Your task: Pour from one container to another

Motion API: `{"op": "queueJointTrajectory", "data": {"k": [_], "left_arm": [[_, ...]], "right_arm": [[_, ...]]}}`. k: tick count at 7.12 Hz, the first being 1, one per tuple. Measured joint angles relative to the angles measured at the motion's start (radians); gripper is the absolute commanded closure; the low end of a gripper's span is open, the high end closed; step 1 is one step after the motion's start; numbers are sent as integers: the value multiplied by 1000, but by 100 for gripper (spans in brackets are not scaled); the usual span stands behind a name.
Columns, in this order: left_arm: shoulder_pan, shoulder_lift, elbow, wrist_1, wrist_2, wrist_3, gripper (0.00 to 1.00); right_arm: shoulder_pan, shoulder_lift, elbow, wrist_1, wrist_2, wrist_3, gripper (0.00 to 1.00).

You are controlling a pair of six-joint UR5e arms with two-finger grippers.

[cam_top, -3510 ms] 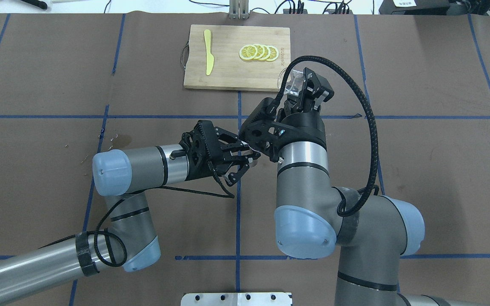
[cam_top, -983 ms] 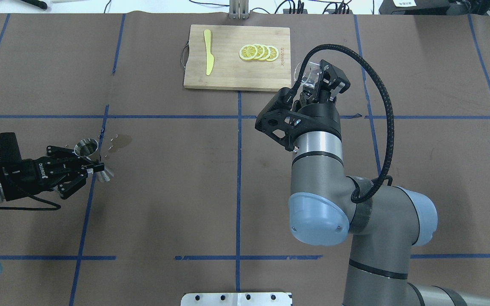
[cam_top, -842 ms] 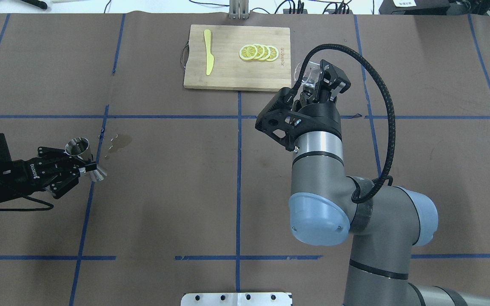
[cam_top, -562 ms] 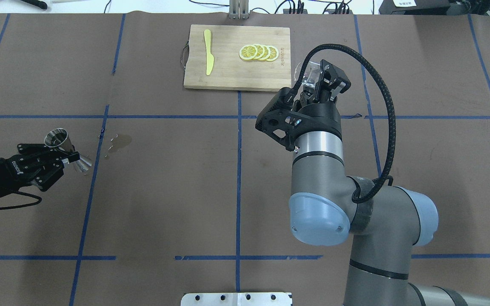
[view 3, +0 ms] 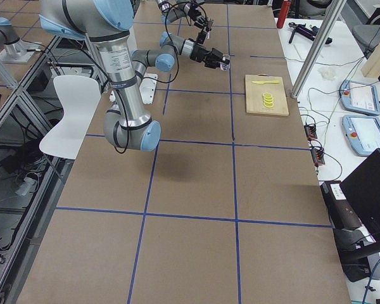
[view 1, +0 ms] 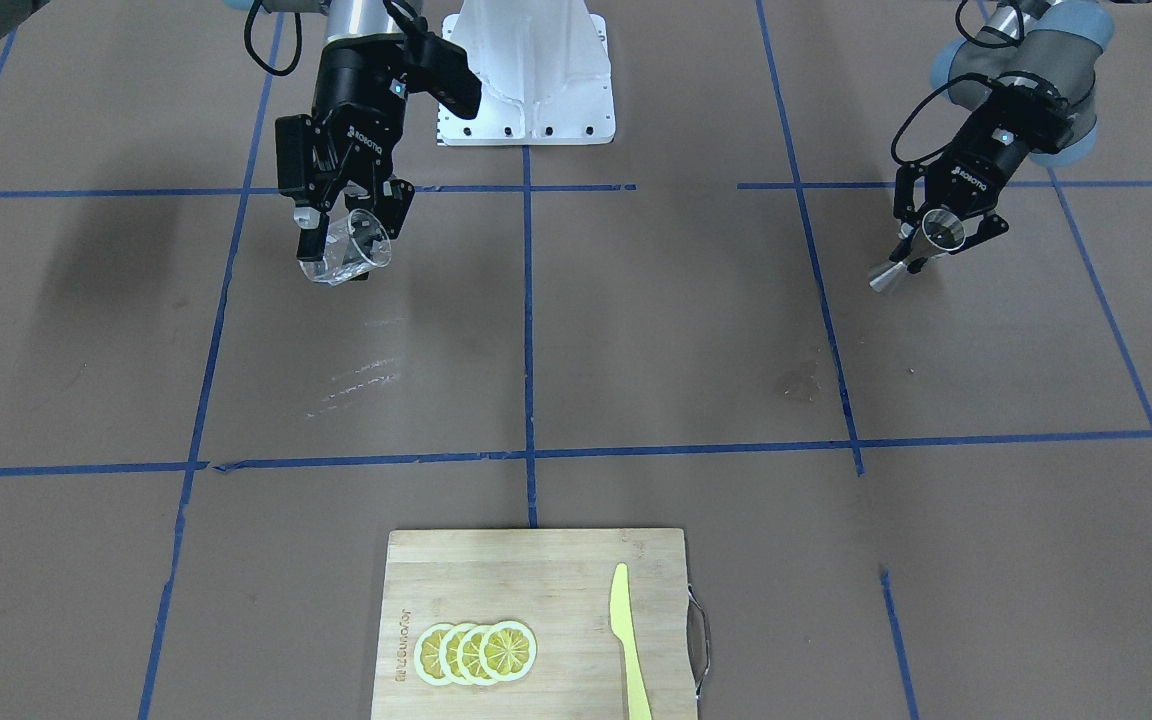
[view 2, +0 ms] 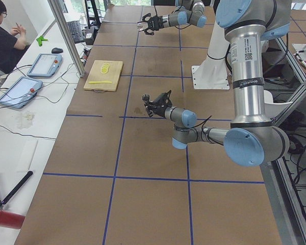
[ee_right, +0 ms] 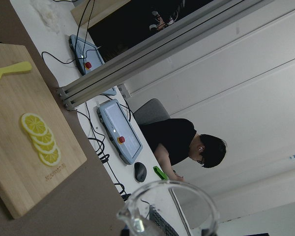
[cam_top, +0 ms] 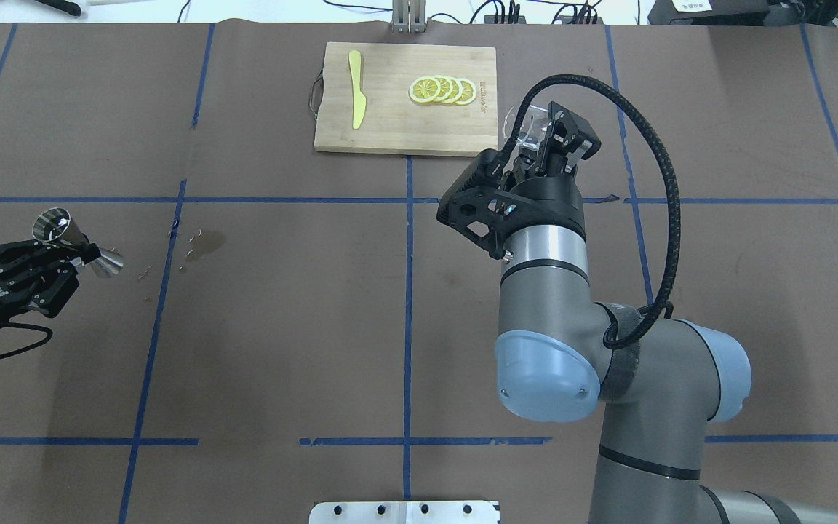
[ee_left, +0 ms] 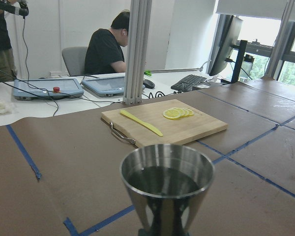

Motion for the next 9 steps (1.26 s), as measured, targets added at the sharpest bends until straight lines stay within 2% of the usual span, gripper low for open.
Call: {"op": "queueJointTrajectory", "data": {"k": [4, 7, 9], "left_arm": [[174, 0, 30, -2, 278, -58, 100], [257, -12, 72, 2, 497, -90, 100], [284, -23, 98, 9, 553, -92, 100]], "right_arm": [[0, 1, 10, 0, 0, -1, 100], [0, 2, 21, 0, 0, -1, 100], [0, 2, 21, 0, 0, -1, 100]]}}
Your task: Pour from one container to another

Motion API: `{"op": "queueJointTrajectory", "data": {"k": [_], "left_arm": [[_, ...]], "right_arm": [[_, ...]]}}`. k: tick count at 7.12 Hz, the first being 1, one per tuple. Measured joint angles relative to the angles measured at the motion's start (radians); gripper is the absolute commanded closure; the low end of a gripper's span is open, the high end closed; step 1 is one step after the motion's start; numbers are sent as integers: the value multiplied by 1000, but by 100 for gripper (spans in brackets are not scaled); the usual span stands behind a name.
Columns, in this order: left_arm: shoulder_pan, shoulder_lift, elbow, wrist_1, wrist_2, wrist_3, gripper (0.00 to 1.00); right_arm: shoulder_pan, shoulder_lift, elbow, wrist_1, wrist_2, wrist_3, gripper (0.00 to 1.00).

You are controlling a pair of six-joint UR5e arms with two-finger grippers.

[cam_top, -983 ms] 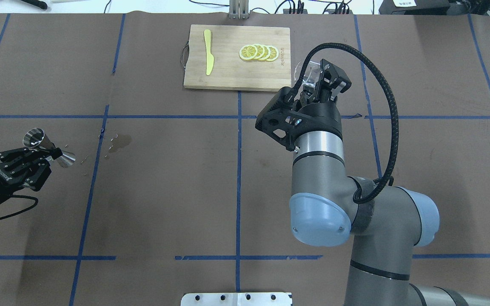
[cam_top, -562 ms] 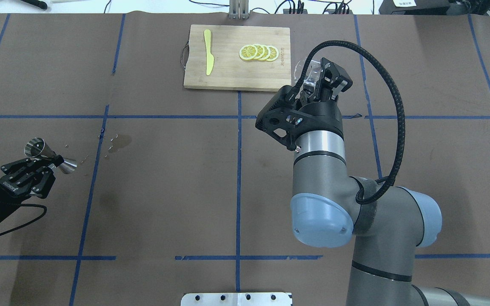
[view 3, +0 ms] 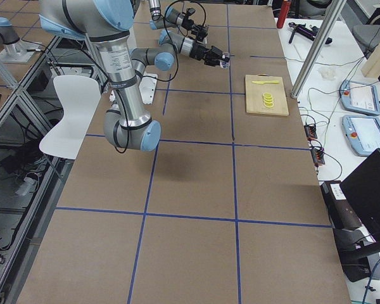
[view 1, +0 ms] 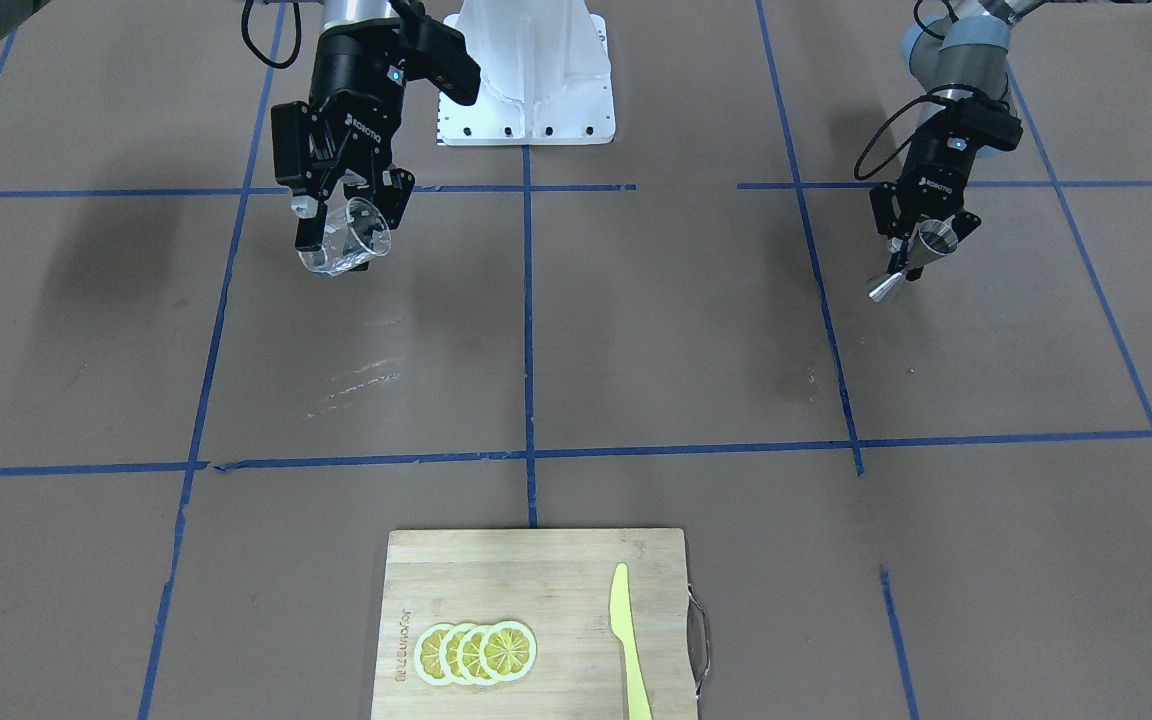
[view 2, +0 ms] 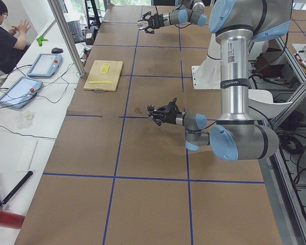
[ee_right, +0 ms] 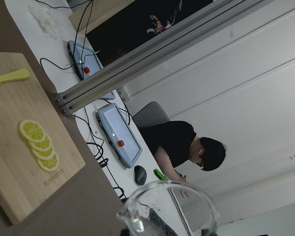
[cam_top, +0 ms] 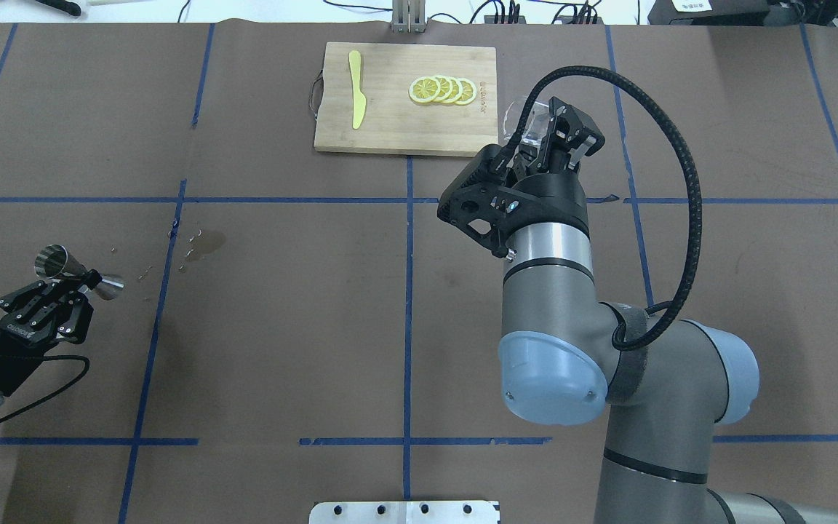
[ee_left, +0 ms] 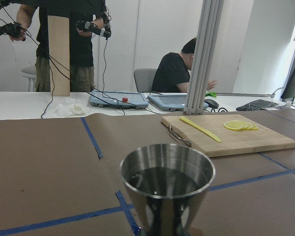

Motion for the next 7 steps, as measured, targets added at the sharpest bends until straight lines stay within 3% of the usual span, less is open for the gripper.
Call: {"op": "queueJointTrajectory", "data": {"k": [5, 7], "left_arm": [[10, -38, 40, 7, -6, 61, 100], [11, -47, 37, 7, -55, 97, 100]], "right_arm": [[0, -1, -1, 0, 0, 0, 100], [0, -3, -1, 0, -1, 0, 100]]}}
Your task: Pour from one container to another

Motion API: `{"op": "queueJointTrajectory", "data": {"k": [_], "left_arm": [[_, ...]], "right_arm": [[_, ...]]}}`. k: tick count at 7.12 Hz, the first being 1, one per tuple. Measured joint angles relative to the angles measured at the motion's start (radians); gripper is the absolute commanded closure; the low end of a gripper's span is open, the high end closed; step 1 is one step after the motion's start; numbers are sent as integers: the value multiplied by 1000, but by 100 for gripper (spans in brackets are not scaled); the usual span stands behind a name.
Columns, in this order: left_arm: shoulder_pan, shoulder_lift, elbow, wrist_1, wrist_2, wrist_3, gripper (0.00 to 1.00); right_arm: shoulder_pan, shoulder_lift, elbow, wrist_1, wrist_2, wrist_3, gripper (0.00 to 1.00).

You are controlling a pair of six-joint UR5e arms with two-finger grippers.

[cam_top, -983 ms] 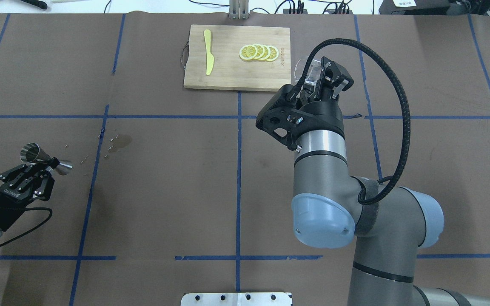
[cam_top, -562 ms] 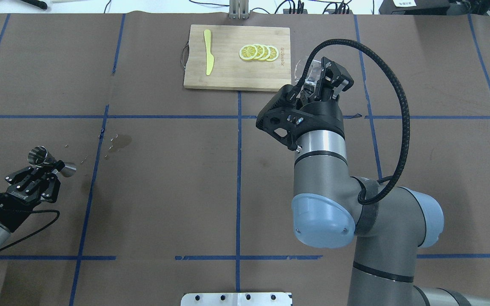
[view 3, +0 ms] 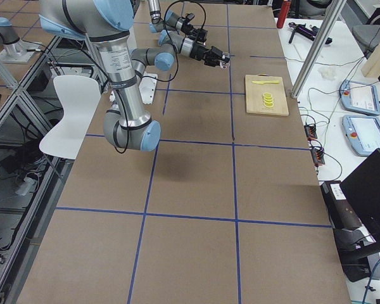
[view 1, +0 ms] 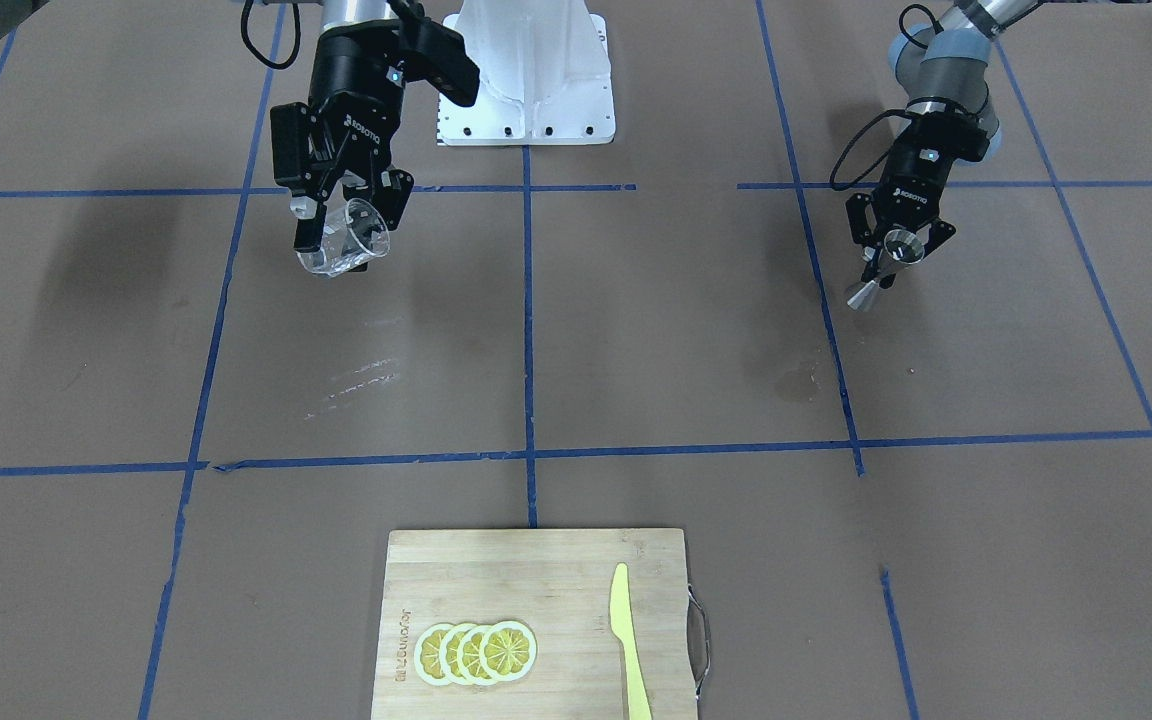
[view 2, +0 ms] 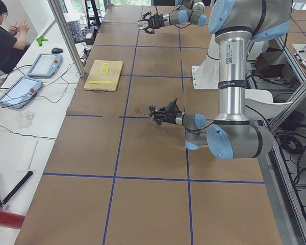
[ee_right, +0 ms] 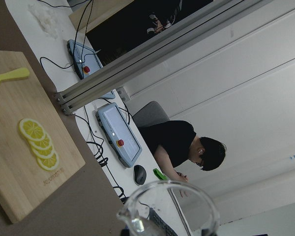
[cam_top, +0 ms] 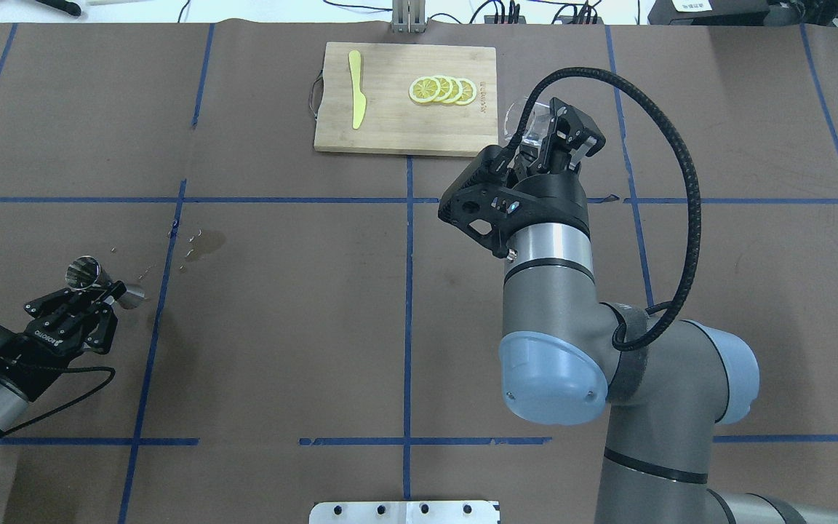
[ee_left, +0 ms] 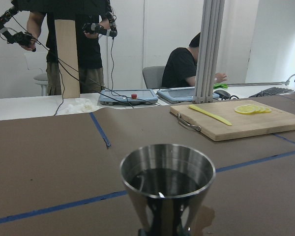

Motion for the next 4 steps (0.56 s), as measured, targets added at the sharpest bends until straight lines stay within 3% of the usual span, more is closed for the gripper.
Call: {"op": "queueJointTrajectory", "data": {"k": [4], "left_arm": [[0, -4, 4, -1, -55, 10, 100]], "right_arm": [[0, -2, 0, 0, 1, 0, 100]]}}
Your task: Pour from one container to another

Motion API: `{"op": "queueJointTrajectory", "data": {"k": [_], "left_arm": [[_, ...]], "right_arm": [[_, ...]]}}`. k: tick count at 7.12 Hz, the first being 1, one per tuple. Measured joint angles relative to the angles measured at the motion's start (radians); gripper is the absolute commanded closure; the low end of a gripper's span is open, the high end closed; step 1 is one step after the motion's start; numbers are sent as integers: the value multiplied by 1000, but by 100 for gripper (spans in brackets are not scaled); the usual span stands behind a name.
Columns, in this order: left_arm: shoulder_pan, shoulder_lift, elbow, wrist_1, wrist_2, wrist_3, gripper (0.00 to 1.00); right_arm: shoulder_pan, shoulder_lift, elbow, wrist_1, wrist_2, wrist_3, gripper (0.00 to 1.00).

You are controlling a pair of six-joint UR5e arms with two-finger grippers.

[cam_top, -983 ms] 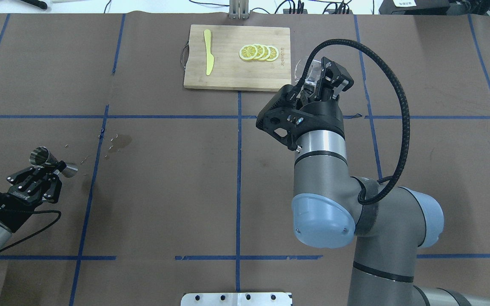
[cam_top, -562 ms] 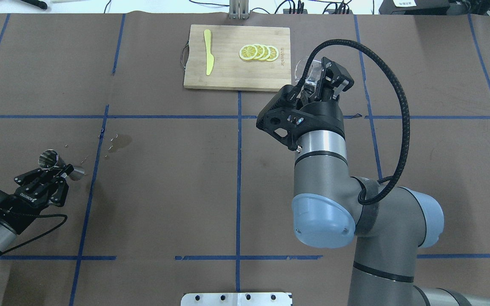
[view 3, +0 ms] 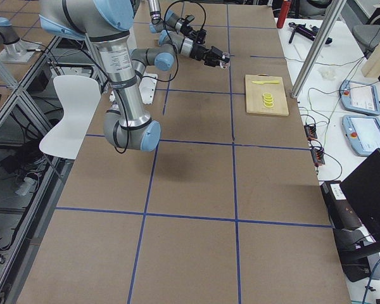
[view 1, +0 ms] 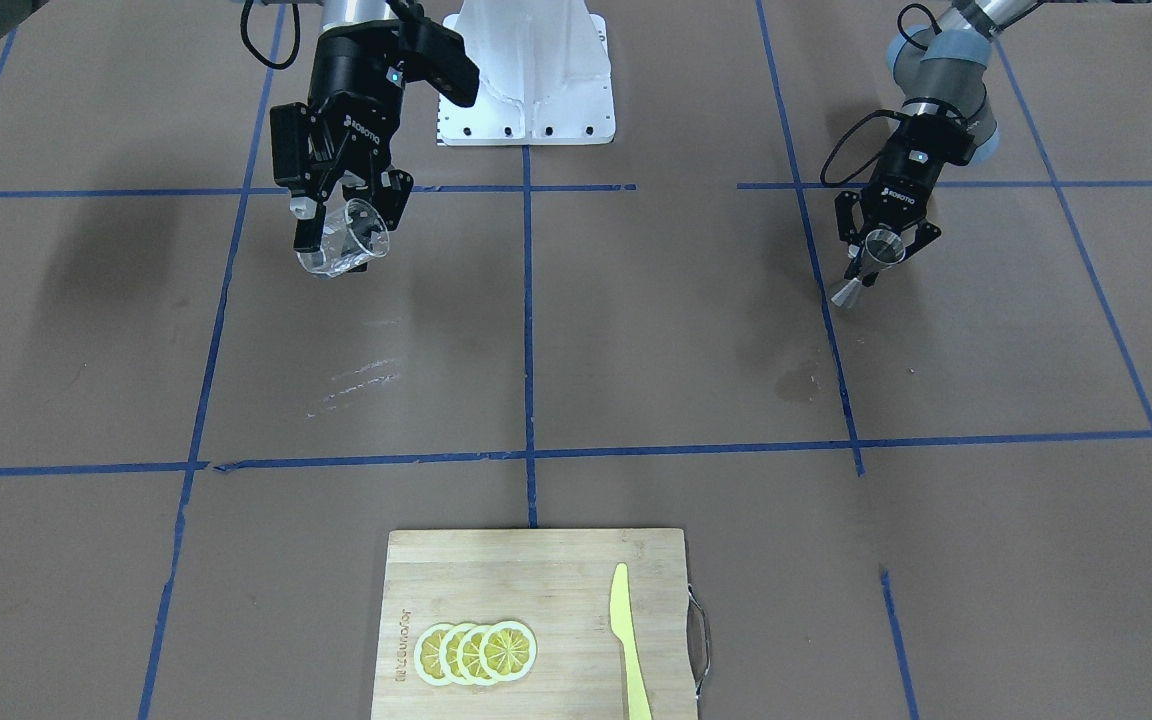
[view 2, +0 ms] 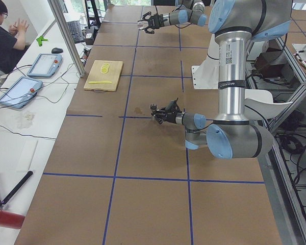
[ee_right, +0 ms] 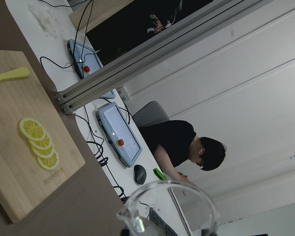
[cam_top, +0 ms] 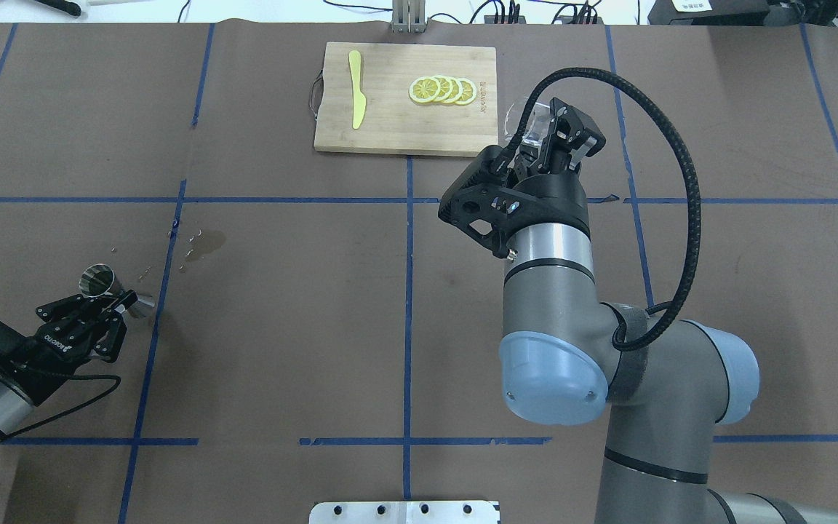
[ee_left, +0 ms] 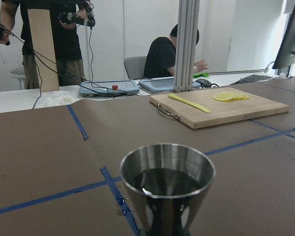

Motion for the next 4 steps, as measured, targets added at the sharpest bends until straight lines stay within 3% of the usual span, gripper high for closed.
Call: {"op": "queueJointTrajectory", "data": {"k": [4], "left_arm": [[0, 0, 13, 1, -27, -1, 100]], "right_arm": [[0, -5, 1, 0, 0, 1, 100]]}}
